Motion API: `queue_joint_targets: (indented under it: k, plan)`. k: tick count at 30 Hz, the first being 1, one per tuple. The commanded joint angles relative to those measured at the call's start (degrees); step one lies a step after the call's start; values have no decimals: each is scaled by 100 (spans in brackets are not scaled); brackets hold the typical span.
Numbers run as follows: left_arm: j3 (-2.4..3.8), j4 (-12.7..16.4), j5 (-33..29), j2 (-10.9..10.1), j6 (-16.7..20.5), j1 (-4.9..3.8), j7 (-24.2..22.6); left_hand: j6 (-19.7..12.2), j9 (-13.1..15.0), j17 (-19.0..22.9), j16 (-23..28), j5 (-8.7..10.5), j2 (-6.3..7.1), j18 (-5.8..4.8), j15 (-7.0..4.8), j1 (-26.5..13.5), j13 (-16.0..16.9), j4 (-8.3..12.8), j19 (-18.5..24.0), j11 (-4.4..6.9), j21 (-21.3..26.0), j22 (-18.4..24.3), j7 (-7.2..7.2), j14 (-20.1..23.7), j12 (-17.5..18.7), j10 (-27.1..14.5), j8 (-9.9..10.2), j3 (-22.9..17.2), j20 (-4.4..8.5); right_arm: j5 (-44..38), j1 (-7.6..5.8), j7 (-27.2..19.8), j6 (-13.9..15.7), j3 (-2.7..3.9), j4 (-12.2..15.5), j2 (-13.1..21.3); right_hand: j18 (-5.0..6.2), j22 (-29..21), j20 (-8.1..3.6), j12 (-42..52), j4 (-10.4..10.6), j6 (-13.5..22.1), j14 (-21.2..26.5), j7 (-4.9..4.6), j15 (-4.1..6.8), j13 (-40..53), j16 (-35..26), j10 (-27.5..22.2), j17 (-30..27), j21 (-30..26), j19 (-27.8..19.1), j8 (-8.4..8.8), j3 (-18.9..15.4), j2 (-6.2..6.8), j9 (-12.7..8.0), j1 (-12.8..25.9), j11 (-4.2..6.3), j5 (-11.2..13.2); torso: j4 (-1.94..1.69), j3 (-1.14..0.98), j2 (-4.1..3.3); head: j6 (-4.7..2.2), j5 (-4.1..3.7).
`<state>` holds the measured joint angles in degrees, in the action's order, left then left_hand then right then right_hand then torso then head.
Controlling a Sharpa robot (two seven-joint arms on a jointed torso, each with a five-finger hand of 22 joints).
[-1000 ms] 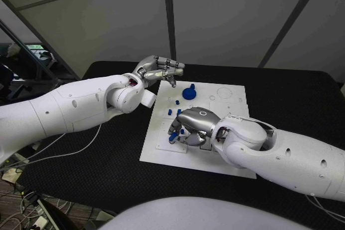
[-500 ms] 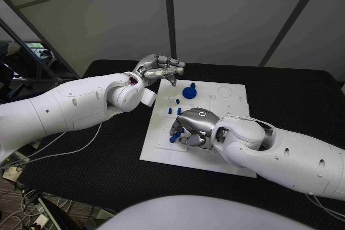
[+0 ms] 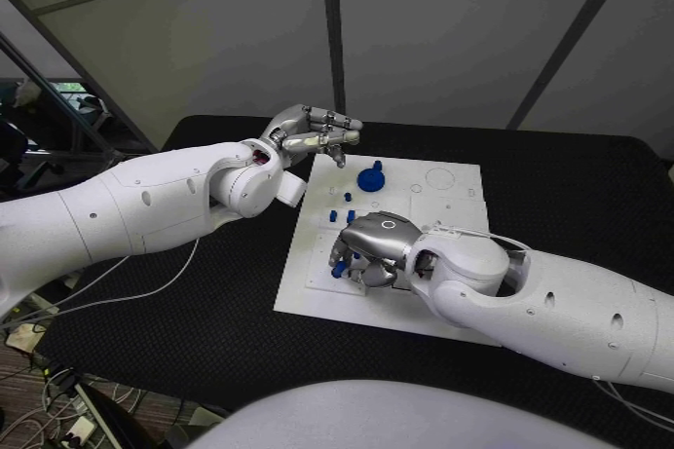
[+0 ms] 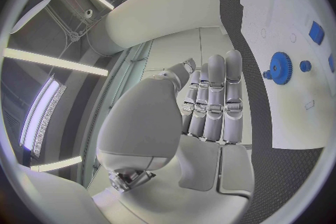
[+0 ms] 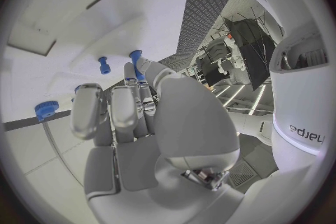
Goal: Assemble the parts on the task board
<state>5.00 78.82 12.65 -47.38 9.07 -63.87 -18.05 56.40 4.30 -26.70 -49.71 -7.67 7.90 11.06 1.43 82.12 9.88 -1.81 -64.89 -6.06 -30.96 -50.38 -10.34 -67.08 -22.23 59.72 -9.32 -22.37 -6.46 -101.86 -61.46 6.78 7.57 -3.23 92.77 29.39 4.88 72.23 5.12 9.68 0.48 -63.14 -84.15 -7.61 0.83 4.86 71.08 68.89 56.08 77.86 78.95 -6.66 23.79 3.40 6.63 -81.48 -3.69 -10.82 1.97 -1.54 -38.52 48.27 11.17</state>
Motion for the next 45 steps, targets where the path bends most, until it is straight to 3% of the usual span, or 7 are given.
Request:
queue_joint_targets:
  k: [1,11,15,19,32,37,45]
  plan:
    - [3,7,-17,-3,-64,-10,-7,-44,-7,11,30,11,-63,-64,-3,-20,11,-8,24,-1,34,11,-10,53,-40,-58,-33,43,-31,-154,19,106,-135,-61,-17,-12,-67,-4,11,-27,17,-57,-81,-32,3,0,16,20,-7,30,15,-36,28,-39,136,39,-16,-39,-4,1,2,7,2]
    - [3,-10,-17,9,-77,-10,4,-44,-7,11,30,11,-63,-64,-3,-20,11,-8,24,-1,34,11,-10,53,-40,-58,-33,43,-31,-153,22,102,-106,-95,-38,-35,-40,-120,24,-111,35,23,-44,-60,-18,-8,-59,-41,-139,-51,-67,19,-1,32,130,125,-41,-38,6,0,8,18,7]
    - [2,-14,-17,10,-80,-9,9,-44,-7,11,30,11,-63,-64,-3,-20,11,-8,24,-1,34,11,-10,53,-40,-58,-33,43,-31,-103,22,76,-10,-98,-57,-32,61,-604,123,-448,123,567,70,-228,-171,-120,-308,-615,-531,-404,-395,306,-59,227,4,331,-222,-109,7,1,10,18,9]
    - [2,-18,-17,10,-86,-9,15,-44,-7,11,30,11,-63,-64,-3,-20,11,-8,24,-1,34,11,-10,53,-40,-58,-33,43,-31,-78,22,40,154,-100,-62,-30,194,-1187,218,-575,106,1127,259,-238,-233,-120,-725,-1198,-1131,-868,-784,314,-206,344,-144,363,-308,-78,4,-3,5,8,16]
    - [1,-56,-17,-5,-119,-6,42,-51,-8,15,28,12,-70,-64,0,-34,12,-19,24,-4,43,16,-13,58,-48,-71,-37,54,-35,43,23,-325,1381,-98,193,254,278,-1647,242,-242,41,1281,410,-196,-240,-74,-1087,-1477,-1648,-1272,-1017,263,-547,336,-202,313,-315,-145,23,-9,22,-49,-25]
    - [-4,-73,-17,-9,-123,-1,46,-51,-8,15,28,12,-70,-64,0,-34,12,-19,24,-4,43,16,-13,58,-48,-71,-37,54,-35,364,7,-475,1787,-81,545,734,281,-1676,213,-15,44,1170,400,-191,-204,-54,-1134,-1301,-1720,-1303,-997,234,-594,286,-189,290,-269,-252,26,-5,32,-116,-132]
    - [-37,-61,-17,-48,-114,7,53,-51,-8,15,28,12,-70,-64,0,-34,12,-19,24,-4,43,16,-13,58,-48,-71,-37,54,-35,2245,-112,-183,1436,197,859,1890,164,-1130,63,775,261,436,138,-87,-7,255,-746,172,-1122,-889,-574,-107,-677,254,-50,502,7,-282,93,10,107,-242,-444]
